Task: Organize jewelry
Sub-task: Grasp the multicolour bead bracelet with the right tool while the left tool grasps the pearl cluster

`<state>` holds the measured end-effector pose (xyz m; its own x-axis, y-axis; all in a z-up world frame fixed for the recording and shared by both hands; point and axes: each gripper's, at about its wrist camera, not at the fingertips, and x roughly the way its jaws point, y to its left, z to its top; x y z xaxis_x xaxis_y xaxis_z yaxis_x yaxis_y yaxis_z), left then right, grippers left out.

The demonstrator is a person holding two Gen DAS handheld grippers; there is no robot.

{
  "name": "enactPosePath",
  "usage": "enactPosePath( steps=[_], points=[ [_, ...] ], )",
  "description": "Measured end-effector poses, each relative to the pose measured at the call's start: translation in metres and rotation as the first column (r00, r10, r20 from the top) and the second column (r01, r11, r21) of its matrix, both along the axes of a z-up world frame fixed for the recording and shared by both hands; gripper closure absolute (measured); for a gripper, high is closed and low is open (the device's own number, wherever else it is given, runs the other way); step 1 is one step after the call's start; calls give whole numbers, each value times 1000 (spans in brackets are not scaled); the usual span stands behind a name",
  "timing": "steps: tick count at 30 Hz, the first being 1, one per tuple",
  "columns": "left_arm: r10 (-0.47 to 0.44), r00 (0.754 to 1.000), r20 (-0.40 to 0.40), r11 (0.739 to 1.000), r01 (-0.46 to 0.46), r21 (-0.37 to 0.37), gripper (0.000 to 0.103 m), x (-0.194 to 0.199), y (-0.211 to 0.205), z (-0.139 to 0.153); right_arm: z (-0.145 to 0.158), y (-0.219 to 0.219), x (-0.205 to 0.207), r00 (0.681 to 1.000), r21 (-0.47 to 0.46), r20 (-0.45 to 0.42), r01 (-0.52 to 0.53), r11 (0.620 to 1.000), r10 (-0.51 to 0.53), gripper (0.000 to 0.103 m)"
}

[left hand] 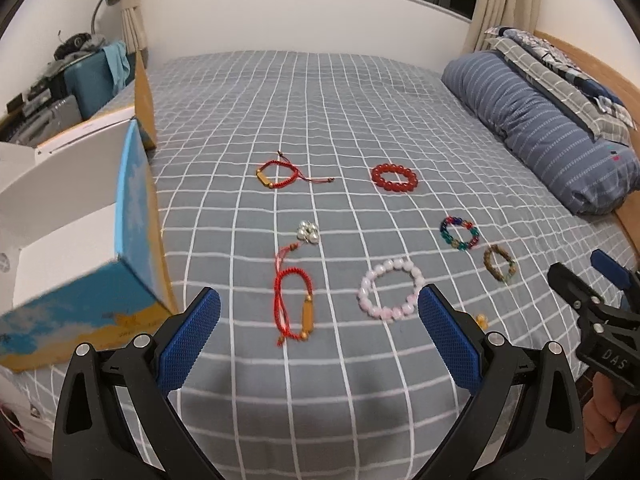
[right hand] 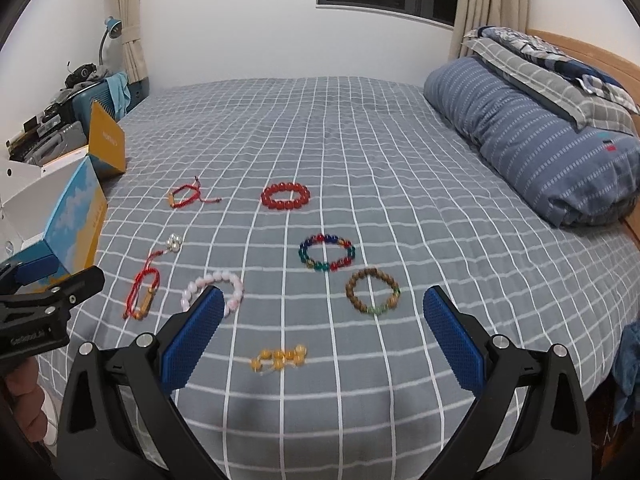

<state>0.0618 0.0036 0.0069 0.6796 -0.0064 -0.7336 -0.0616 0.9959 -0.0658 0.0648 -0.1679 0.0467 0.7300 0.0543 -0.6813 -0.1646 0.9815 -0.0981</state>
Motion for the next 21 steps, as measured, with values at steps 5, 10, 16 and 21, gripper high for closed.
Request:
enactPosePath(
  steps=[5,10,16,21],
  points=[
    [-18,999,-36,1000,18,-5,6,41,9,-4,-2,4,38,1000,-17,-26,-5,1000,4,7],
    [-6,998,-69,1000,7,12,6,82,17,-19,-14,6,83,997,-34,-76,-8,999,5,16],
    [-12,993,-116,1000,13,9,6,117,22,-42,-40,4,125,987,-45,-162,2,999,-9,22],
    [-28,983,-184,1000,28,1,6,146,21,-69,-68,-7,151,967,-20,-250,37,999,-40,25]
  ],
)
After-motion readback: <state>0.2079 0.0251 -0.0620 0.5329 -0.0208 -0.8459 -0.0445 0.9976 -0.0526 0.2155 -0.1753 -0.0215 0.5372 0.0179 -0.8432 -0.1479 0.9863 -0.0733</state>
